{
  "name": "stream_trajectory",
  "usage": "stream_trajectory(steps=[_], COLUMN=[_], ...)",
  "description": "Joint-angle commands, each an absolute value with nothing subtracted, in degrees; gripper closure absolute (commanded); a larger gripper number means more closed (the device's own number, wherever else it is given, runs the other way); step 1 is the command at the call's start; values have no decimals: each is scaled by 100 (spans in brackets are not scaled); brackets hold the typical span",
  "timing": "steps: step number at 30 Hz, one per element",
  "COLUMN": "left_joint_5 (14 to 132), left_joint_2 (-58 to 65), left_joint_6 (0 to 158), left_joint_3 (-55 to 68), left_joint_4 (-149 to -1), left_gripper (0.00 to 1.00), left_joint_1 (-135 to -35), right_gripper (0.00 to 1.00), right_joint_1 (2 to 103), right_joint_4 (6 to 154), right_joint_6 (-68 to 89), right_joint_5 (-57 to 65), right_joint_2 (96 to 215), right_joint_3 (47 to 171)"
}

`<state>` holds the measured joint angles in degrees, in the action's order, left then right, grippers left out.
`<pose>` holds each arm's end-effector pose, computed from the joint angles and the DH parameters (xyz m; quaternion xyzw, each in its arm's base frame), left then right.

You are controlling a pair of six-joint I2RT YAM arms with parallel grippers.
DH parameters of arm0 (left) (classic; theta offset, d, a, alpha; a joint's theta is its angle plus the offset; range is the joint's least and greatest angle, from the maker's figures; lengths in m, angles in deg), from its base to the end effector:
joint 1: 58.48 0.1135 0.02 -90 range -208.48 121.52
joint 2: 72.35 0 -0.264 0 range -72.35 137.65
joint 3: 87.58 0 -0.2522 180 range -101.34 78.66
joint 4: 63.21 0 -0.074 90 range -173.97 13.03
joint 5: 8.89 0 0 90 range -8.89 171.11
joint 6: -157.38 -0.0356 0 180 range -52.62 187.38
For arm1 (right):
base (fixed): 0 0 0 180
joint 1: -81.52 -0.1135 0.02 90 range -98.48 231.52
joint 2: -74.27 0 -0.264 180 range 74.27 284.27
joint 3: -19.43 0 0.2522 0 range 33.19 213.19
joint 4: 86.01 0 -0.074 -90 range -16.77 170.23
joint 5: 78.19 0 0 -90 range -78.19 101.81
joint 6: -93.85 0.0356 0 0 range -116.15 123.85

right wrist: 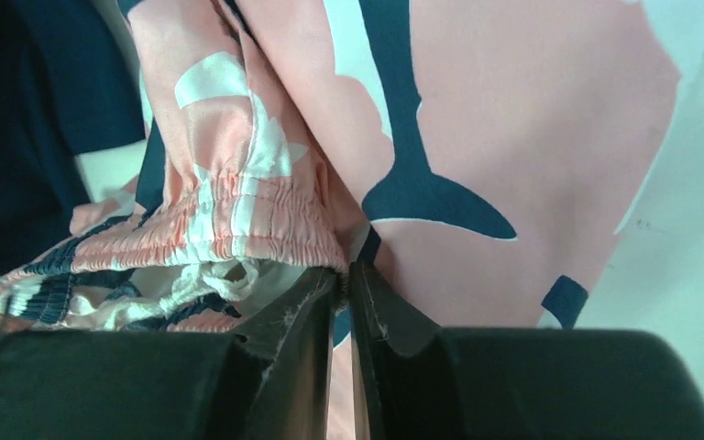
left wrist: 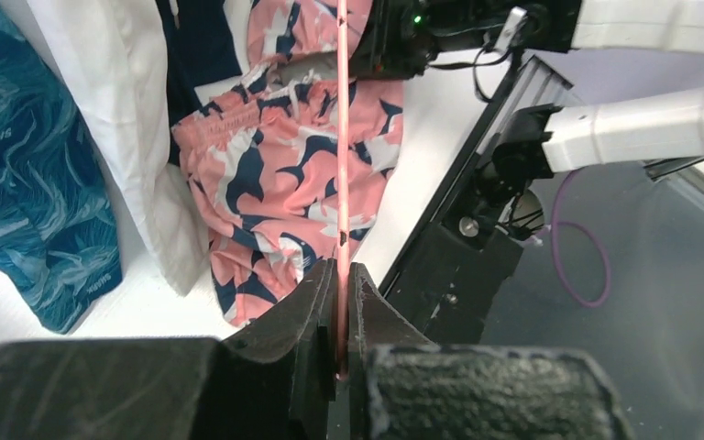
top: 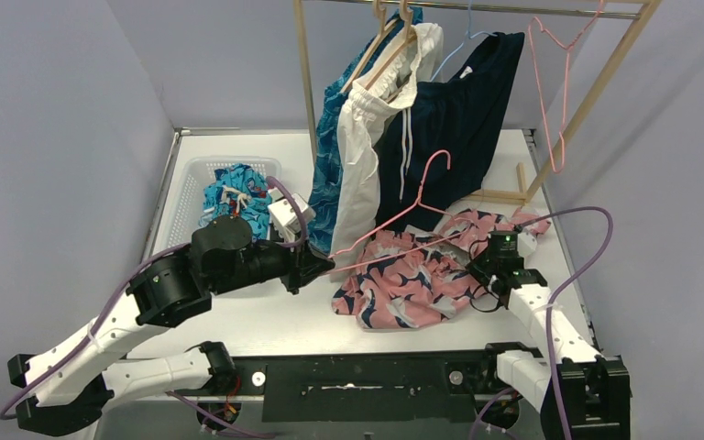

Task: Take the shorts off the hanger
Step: Remove the shorts from the hanger, then place the hanger on the clothes rod.

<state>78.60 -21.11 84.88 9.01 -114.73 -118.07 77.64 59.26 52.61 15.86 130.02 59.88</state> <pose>0.0855 -0.1488 0.4173 0.3047 0.7567 -0.3742 0.4410 0.1848 0.0100 0.1812 0.3697 0.8635 0.1217 0.3209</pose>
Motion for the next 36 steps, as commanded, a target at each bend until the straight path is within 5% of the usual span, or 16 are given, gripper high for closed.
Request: stream_trajectory(steps=[1,11,22,31,36], left_joint_5=[7731,8344,8642,9064,9302], left_joint_2=[-2244,-2048,-1786,-1304,-1124], left_joint_6=[8548,8689,8290,7782,7632], left_joint_3=[860,1815,2324,2584,2683], left_joint_4=[-11148,-9055,-7456,-6467,-6008], left_gripper=[100,100,100,100,100], left_joint_1=[-11834,-11850,-11895,-11997,-12107], right_gripper=[83,36,43,49,49], right_joint_1=[7845,7843,7845,7755,6763], right_joint_4=[6236,5451,5961,7759,8500], right_joint_6=[5489,6287,6453,6893,7104], right_joint_5=[859,645,117,-1594,-1188], right_joint_2=[13075,11122,9665,10404,10740], right_joint_3=[5993,5973,6517,7167,7163])
